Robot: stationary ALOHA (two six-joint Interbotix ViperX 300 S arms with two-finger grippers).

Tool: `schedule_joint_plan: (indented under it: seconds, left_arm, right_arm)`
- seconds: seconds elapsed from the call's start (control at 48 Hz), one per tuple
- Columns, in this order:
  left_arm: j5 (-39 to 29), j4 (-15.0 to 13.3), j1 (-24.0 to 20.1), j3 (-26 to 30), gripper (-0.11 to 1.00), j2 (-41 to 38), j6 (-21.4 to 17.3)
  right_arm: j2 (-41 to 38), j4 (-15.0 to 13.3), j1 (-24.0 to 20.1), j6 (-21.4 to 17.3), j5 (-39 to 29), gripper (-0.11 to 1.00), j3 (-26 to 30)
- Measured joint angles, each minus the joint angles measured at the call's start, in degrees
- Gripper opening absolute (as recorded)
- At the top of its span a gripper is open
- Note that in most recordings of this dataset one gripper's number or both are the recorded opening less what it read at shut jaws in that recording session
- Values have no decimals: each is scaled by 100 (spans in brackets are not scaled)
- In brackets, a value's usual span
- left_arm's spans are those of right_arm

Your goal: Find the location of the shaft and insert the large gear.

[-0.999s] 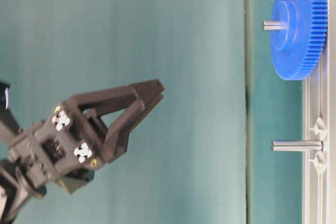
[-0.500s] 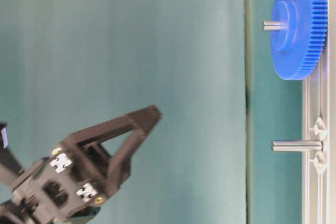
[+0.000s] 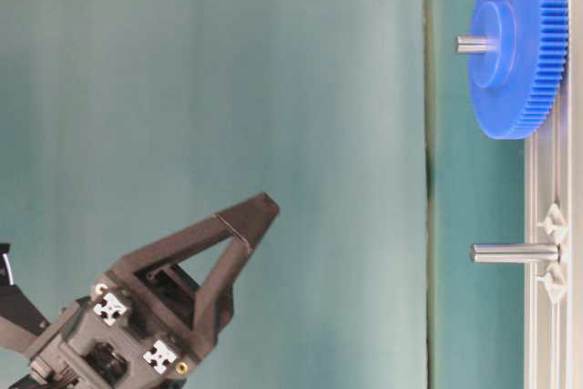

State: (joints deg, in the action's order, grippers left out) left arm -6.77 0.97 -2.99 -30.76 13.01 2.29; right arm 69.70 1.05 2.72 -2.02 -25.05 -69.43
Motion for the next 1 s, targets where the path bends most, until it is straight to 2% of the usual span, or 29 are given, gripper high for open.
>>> schedule_joint_plan:
  seconds: [0.999]
  left_arm:
    - [88, 9, 0, -26, 89, -9, 0]
  right_arm:
    - [0, 0, 0, 0, 9, 5, -9]
